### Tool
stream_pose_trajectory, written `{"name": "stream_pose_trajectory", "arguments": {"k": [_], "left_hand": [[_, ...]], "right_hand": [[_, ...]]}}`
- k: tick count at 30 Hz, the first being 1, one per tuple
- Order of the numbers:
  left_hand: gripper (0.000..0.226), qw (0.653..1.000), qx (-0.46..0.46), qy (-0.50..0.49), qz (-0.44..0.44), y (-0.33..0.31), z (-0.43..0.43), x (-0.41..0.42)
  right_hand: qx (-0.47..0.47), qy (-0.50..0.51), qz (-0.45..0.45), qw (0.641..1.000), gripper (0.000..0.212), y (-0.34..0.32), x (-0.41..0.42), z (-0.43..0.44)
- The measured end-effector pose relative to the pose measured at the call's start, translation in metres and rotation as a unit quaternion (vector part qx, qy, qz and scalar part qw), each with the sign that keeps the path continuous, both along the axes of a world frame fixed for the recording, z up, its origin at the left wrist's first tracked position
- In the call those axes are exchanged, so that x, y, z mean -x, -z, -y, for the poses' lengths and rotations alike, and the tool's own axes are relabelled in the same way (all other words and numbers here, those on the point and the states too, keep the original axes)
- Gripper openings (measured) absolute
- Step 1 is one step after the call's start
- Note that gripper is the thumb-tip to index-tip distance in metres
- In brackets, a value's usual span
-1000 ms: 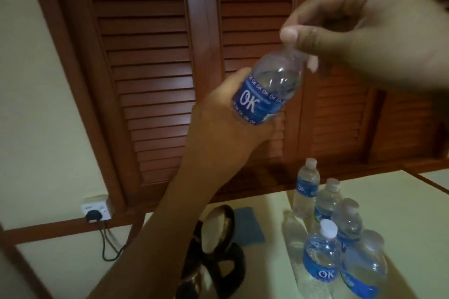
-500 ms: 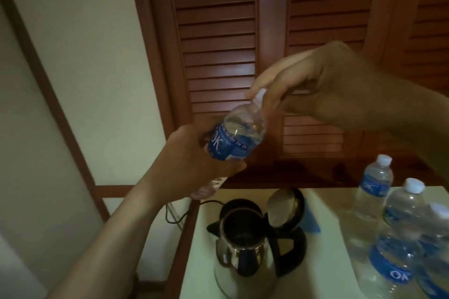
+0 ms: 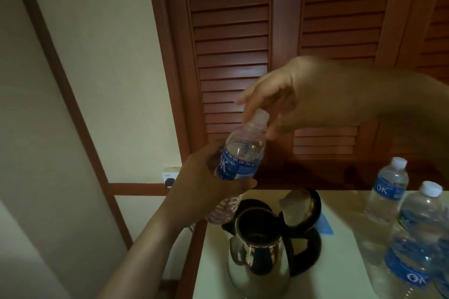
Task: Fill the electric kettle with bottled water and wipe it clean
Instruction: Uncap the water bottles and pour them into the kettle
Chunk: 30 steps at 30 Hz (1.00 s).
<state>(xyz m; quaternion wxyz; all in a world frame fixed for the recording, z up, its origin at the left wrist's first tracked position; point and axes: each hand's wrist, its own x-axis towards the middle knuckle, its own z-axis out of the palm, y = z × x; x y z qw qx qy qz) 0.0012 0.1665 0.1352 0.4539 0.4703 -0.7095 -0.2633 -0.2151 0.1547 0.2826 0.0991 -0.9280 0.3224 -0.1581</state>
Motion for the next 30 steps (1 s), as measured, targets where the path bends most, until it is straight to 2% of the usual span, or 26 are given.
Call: {"name": "stream_pose_trajectory", "arguments": {"k": [2,4,6,7,10,12,16,20,22,24,26,28,30], "left_hand": [[0.060,1.000,0.002,0.001,-0.002,0.000,0.001,0.000],[0.065,1.000,0.003,-0.002,0.004,0.000,0.002,0.001],[0.068,1.000,0.004,-0.005,0.010,0.000,0.003,0.002],[0.068,1.000,0.005,-0.005,0.012,0.000,0.004,0.002],[0.066,1.000,0.009,-0.005,0.018,0.001,0.006,0.004],[0.065,1.000,0.010,-0.006,0.016,0.002,0.007,0.004],[0.069,1.000,0.007,0.001,0.014,0.004,0.009,0.001],[0.067,1.000,0.018,0.000,0.020,0.005,0.010,0.001],[0.070,1.000,0.021,-0.003,0.022,0.005,0.012,0.002],[0.073,0.999,0.024,-0.004,0.026,0.005,0.012,0.002],[0.072,0.999,0.026,-0.001,0.026,0.005,0.013,0.002],[0.072,0.999,0.026,0.000,0.030,0.005,0.013,0.001],[0.071,0.999,0.021,-0.001,0.027,0.007,0.015,0.000]], "right_hand": [[-0.048,0.013,0.020,0.999,0.061,0.001,-0.002,-0.002],[0.001,0.044,0.026,0.999,0.063,0.003,-0.006,-0.001],[0.084,0.079,0.013,0.993,0.054,0.003,-0.011,0.000],[0.097,0.081,0.019,0.992,0.043,0.003,-0.012,0.000],[0.069,0.053,0.042,0.995,0.011,0.004,-0.012,0.002],[0.064,0.033,0.028,0.997,0.009,0.001,-0.009,0.003],[0.055,0.008,0.002,0.998,0.025,0.001,-0.006,0.002],[0.007,0.004,0.006,1.000,0.059,0.005,-0.005,0.002],[0.040,0.035,-0.005,0.999,0.065,0.007,-0.009,0.001],[0.111,0.083,-0.017,0.990,0.070,0.009,-0.011,0.003],[0.139,0.097,-0.008,0.985,0.057,0.010,-0.011,0.006],[0.133,0.071,0.007,0.989,0.037,0.010,-0.010,0.008],[0.119,0.057,0.005,0.991,0.026,0.007,-0.008,0.005]]}}
